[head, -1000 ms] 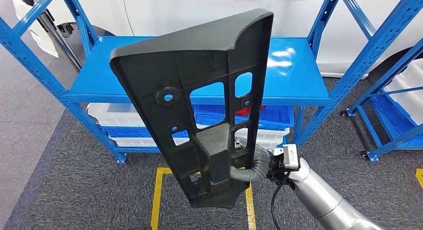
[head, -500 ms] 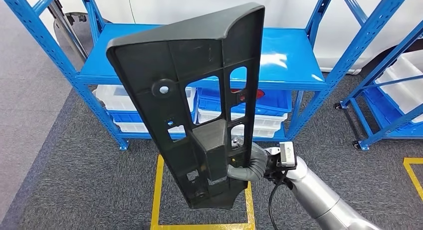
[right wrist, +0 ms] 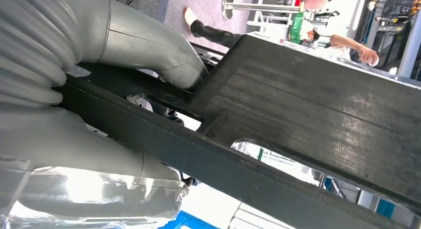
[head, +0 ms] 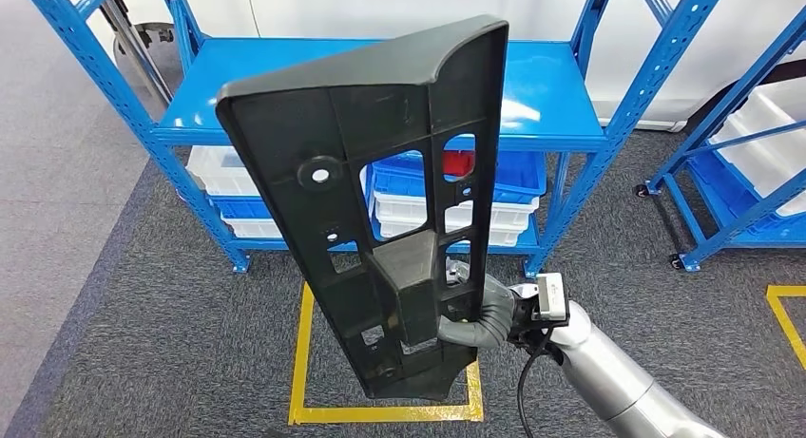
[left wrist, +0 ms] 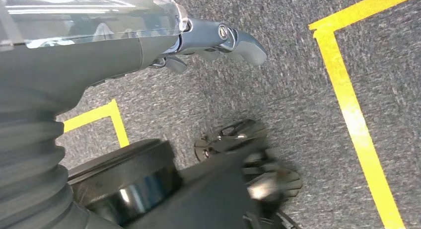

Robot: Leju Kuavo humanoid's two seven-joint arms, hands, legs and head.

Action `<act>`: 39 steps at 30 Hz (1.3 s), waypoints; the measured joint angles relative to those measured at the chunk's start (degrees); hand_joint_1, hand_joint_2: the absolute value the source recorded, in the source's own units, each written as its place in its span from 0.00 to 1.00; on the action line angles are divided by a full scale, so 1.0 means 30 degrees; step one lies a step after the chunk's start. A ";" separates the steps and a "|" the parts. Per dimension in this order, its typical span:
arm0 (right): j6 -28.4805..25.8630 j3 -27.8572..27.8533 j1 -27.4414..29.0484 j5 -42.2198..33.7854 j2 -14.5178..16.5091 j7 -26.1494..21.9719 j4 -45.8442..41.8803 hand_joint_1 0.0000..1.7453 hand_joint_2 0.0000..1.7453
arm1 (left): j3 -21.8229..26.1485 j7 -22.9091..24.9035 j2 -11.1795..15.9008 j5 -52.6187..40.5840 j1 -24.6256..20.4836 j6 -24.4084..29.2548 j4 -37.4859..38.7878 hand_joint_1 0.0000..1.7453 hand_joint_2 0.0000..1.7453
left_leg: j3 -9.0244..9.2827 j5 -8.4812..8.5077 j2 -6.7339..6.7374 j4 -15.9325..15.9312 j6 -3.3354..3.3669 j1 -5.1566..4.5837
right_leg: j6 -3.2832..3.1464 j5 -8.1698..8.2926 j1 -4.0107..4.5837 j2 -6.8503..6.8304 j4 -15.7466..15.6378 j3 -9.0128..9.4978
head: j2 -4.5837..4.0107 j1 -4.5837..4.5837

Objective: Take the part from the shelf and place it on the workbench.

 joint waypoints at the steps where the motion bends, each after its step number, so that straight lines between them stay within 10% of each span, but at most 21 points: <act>1: 0.0018 -0.0007 0.0007 -0.0047 0.0000 0.0053 -0.0022 1.00 1.00 | 0.0000 -0.0009 0.0002 0.0000 -0.0002 0.0005 0.0000 0.00 1.00 | 0.0634 -0.0045 -0.0033 -0.1004 0.0073 -0.0018 | 0.0103 0.0041 0.0009 0.0026 0.0087 -0.0087 | 0.0000 0.0000; 6: 0.0128 -0.0065 0.0031 -0.0306 0.0033 0.0331 -0.0027 1.00 1.00 | 0.0000 -0.0049 -0.0004 0.0033 0.0039 0.0044 0.0000 0.00 1.00 | 0.0850 0.0014 0.0165 -0.1722 0.0756 -0.0034 | 0.0670 -0.0131 -0.0005 0.0233 0.0648 -0.0504 | 0.0000 0.0000; 11: 0.0122 -0.0140 0.0196 -0.0526 0.0217 0.0594 0.0078 1.00 1.00 | 0.0000 -0.0089 -0.0005 0.0038 0.0041 0.0038 0.0000 0.00 1.00 | 0.0401 0.0341 0.0762 -0.1720 0.1108 -0.0113 | 0.0893 -0.2723 -0.0054 0.0240 0.5965 -0.2657 | 0.0000 0.0000; 16: 0.0111 -0.0240 0.0205 -0.0652 0.0219 0.0705 0.0140 1.00 1.00 | 0.0000 -0.0102 -0.0014 -0.0009 0.0033 0.0000 0.0000 0.00 1.00 | 0.0297 0.0371 0.1422 -0.1548 0.0958 -0.0292 | 0.0428 -0.0762 0.0216 -0.0975 0.1083 0.0293 | 0.0000 0.0000; 18: 0.0111 -0.0291 0.0163 -0.0681 0.0219 0.0710 0.0140 1.00 1.00 | 0.0003 -0.0106 -0.0015 -0.0013 0.0036 -0.0002 0.0000 0.00 1.00 | 0.0266 0.0389 0.1744 -0.1526 0.0788 -0.0384 | 0.0168 -0.0716 0.0404 -0.1280 0.0364 0.0519 | 0.0000 0.0000; 21: 0.0111 -0.0346 0.0170 -0.0710 0.0184 0.0725 0.0140 1.00 1.00 | 0.0002 -0.0111 -0.0005 -0.0013 -0.0003 0.0000 0.0000 0.00 1.00 | 0.0142 0.0082 0.1674 -0.1203 0.0472 -0.0342 | -0.0198 -0.0433 0.0274 -0.0647 0.0233 0.0363 | 0.0000 0.0000; 25: 0.0115 -0.0364 0.0194 -0.0741 0.0056 0.0750 0.0145 1.00 1.00 | 0.0000 -0.0127 0.0009 -0.0011 0.0077 -0.0002 0.0000 0.00 1.00 | -0.1719 -0.2336 0.0303 0.3130 0.0179 -0.0227 | -0.0471 -0.0144 0.0199 0.0155 0.0195 0.0061 | 0.0000 0.0000; 27: 0.0118 -0.0364 0.0287 -0.0750 0.0038 0.0776 0.0167 1.00 1.00 | 0.0000 -0.0124 0.0031 -0.0011 0.0112 -0.0002 0.0000 0.00 1.00 | -0.2061 -0.2417 0.0242 0.4055 0.0183 -0.0224 | -0.0449 -0.0071 0.0219 0.0656 0.0300 -0.0099 | 0.0000 0.0000; 32: 0.0211 -0.0379 0.0344 -0.0964 0.0016 0.0774 0.0186 1.00 1.00 | 0.0022 -0.0158 0.0056 0.0201 0.0183 0.0053 0.0000 0.00 1.00 | 0.0469 -0.0205 -0.1296 -0.1002 0.0511 -0.0138 | -0.0156 0.0012 0.0183 0.1763 0.0643 -0.0382 | 0.0000 0.0002; 35: 0.0390 -0.0415 0.0462 -0.1157 0.0007 0.0740 0.0193 1.00 1.00 | 0.0062 -0.0288 0.0062 0.0457 0.0387 0.0146 0.0002 0.00 1.00 | 0.0585 -0.0084 -0.1046 -0.1385 0.0760 -0.0138 | 0.0273 0.0195 0.0077 0.2255 0.0604 -0.0618 | 0.0000 0.0000; 39: 0.0574 -0.0539 0.0726 -0.1450 0.0150 0.0402 0.0262 1.00 1.00 | 0.0164 -0.0539 0.0053 0.0683 0.0665 0.0310 0.0007 0.00 1.00 | 0.0593 0.0200 -0.0109 -0.1711 0.1072 -0.0053 | 0.0696 -0.1442 0.0063 0.0701 0.3253 -0.1875 | 0.0000 0.0004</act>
